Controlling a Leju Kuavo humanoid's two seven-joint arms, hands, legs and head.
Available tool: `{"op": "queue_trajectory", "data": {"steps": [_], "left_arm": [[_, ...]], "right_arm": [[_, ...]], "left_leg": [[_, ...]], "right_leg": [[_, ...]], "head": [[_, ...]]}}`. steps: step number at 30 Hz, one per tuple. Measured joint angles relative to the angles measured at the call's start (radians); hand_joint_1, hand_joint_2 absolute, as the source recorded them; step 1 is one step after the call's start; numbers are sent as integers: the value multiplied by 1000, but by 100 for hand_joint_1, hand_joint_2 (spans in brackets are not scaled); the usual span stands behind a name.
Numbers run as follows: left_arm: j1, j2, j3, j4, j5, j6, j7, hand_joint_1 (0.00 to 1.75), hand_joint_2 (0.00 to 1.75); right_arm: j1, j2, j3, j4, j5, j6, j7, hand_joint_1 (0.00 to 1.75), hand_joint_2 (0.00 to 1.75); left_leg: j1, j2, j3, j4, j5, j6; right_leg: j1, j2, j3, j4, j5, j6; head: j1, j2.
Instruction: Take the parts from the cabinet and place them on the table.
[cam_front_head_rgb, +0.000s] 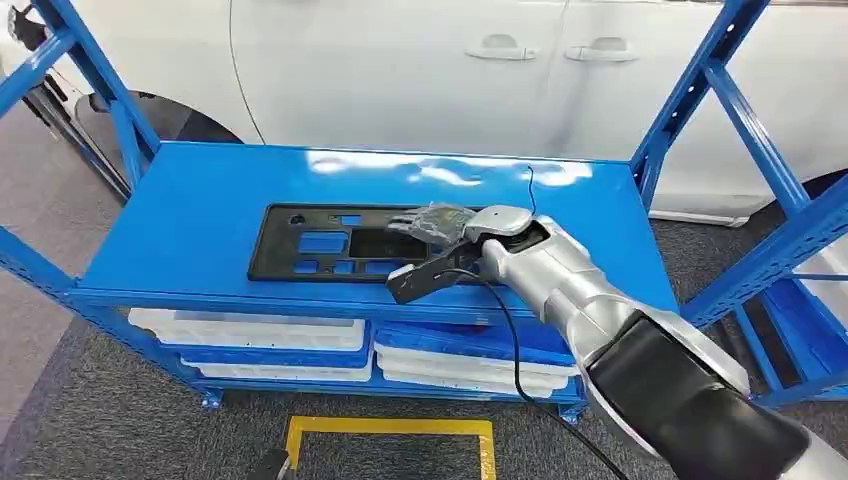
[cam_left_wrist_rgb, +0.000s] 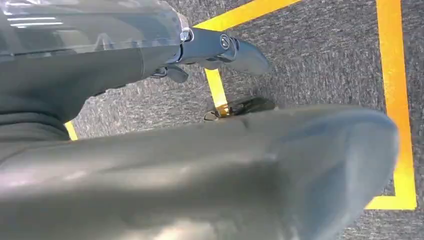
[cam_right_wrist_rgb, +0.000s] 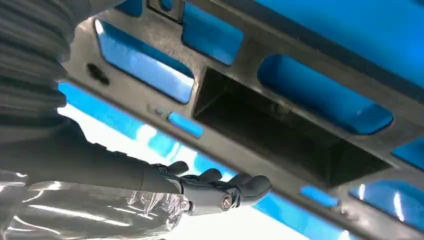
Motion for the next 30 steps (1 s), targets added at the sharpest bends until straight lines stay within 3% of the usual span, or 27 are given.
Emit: {"op": "queue_trajectory", "data": {"steps": [1,2,5,7,8,10,11,12,13,14,16,17,21,22,23,26,27,28,30], "left_arm": [[0,0,0,0,0,0,-1,0,0],[-1,-1,1,0,0,0,-1,0,0],[-2,0,2,0,1,0,-3,0,0],[-2,0,3,0,3,0,-3,0,0],[-4,0,3,0,3,0,-4,0,0],[-5,0,5,0,3,-1,-5,0,0],[-4,0,6,0,3,-1,-5,0,0],[-2,0,7,0,3,-1,-6,0,0],[-1,1,8,0,3,-1,-5,0,0],[-1,1,9,0,3,-1,-5,0,0],[-2,2,10,0,6,-1,-5,0,0],[-2,2,11,0,6,-1,-4,0,0],[-1,0,14,0,6,-3,-3,0,0],[-2,-1,14,0,6,-4,-3,0,0],[-4,-1,14,0,6,-4,-3,0,0],[-6,-1,15,0,6,-4,-3,0,0],[-5,-1,15,0,6,-4,-3,0,0],[-5,-1,15,0,6,-4,-3,0,0],[-5,-1,15,0,6,-4,-5,0,0]], "right_arm": [[-9,0,1,0,0,0,0,0,175],[-18,1,3,0,0,2,0,0,175],[-22,2,14,0,5,9,2,0,175],[-25,3,16,0,6,10,4,0,175],[-28,6,18,0,5,10,4,0,175],[-28,8,25,1,5,11,4,0,175],[-28,8,29,2,5,12,5,0,175],[-28,8,30,2,5,14,5,0,175],[-29,8,31,2,5,17,5,0,175],[-33,8,32,2,5,23,5,0,175],[-45,8,34,0,5,35,5,0,175],[-51,8,36,0,5,41,4,0,175],[-54,7,44,0,5,43,3,0,175],[-53,7,45,0,5,42,3,0,175],[-54,6,45,0,5,41,3,0,175],[-45,3,52,1,5,41,3,0,175],[-40,2,55,2,5,41,3,0,175],[-37,2,56,2,5,41,3,0,175],[-38,2,58,2,4,37,4,0,175]], "left_leg": [[0,0,1,0,-3,-3],[-8,-1,-3,6,-7,-10],[-2,0,0,-2,-7,-23],[-5,0,-3,16,-26,-33],[-4,1,-26,67,-58,-37],[-1,1,-103,223,-126,-43],[0,1,-141,292,-145,-45],[1,1,-160,316,-137,-47],[2,1,-152,289,-107,-47],[3,1,-122,218,-60,-47],[5,1,-38,30,29,-41],[0,0,-24,9,11,-38],[-1,-1,-27,3,21,-13],[2,1,-23,-4,25,-7],[3,1,-24,-4,26,-2],[1,3,-25,-3,24,3],[1,3,-25,-3,24,3],[1,3,-25,-2,24,3],[1,2,-24,0,22,1]], "right_leg": [[3,-2,41,-84,21,-8],[10,-3,51,-104,10,-10],[14,-1,48,-102,9,-19],[3,-2,61,-120,15,-29],[1,-2,63,-121,14,-34],[2,-1,64,-120,12,-38],[3,-1,64,-118,11,-38],[3,-1,65,-116,8,-39],[2,0,66,-115,6,-38],[2,1,69,-112,3,-35],[1,2,74,-106,-6,-28],[7,3,70,-102,-7,-24],[5,5,68,-104,-4,-2],[0,3,65,-91,-16,3],[0,2,45,-52,-43,6],[-1,1,-72,190,-148,17],[-2,0,-94,230,-150,17],[-2,0,-88,212,-129,16],[-1,0,-15,60,-45,9]], "head": [[0,0],[0,0],[0,0],[0,0],[0,0],[0,0],[0,0],[0,0],[0,0],[0,0],[0,0],[0,0],[0,0],[0,0],[0,0],[0,0],[0,0],[0,0],[0,0]]}}
